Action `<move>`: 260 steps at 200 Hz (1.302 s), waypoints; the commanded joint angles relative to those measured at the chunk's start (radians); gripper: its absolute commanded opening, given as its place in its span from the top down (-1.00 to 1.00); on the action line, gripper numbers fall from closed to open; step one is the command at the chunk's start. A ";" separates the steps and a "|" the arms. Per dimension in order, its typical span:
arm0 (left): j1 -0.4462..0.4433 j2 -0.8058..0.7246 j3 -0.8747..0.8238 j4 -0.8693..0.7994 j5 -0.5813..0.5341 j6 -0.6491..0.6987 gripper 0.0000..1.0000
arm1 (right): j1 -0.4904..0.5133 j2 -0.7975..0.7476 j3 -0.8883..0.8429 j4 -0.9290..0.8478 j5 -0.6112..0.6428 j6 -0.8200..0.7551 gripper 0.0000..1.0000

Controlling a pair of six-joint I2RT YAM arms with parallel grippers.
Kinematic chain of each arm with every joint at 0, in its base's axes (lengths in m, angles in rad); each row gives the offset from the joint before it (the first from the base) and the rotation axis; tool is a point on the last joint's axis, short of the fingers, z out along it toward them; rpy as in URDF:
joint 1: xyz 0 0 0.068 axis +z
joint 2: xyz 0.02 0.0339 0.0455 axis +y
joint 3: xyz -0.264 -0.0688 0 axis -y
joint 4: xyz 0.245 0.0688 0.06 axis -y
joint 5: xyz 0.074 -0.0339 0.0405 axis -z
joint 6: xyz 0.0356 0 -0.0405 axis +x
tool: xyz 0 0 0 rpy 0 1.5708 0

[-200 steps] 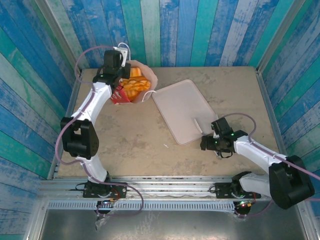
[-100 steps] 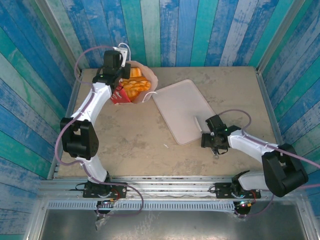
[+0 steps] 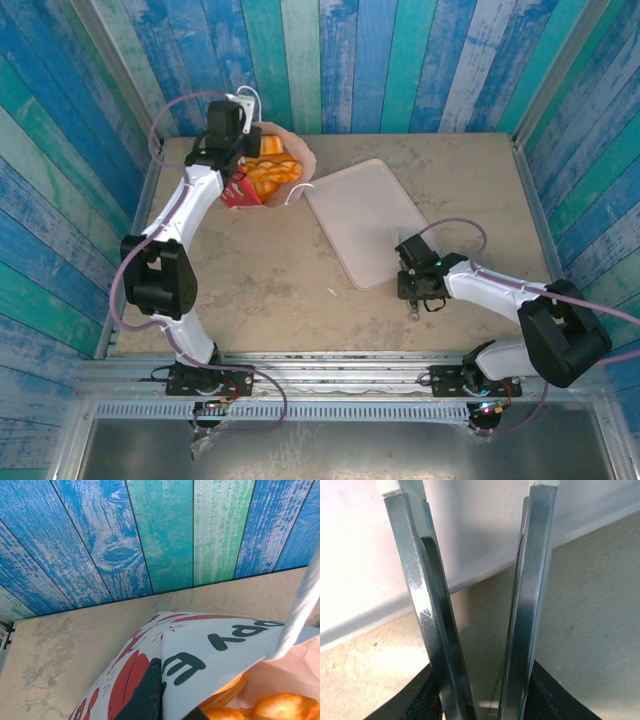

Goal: Take the fake bread out of the paper bag

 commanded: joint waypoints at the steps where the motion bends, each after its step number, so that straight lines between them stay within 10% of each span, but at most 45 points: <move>1: -0.004 -0.101 -0.004 0.053 0.012 -0.013 0.90 | 0.076 0.000 -0.018 -0.081 -0.017 0.015 0.19; 120: -0.004 -0.104 -0.007 0.054 0.013 -0.020 0.90 | 0.164 0.015 -0.084 0.023 0.019 0.092 -0.68; 260: -0.005 -0.111 -0.015 0.060 0.017 -0.024 0.90 | 0.239 0.052 -0.101 -0.014 -0.003 0.175 -0.67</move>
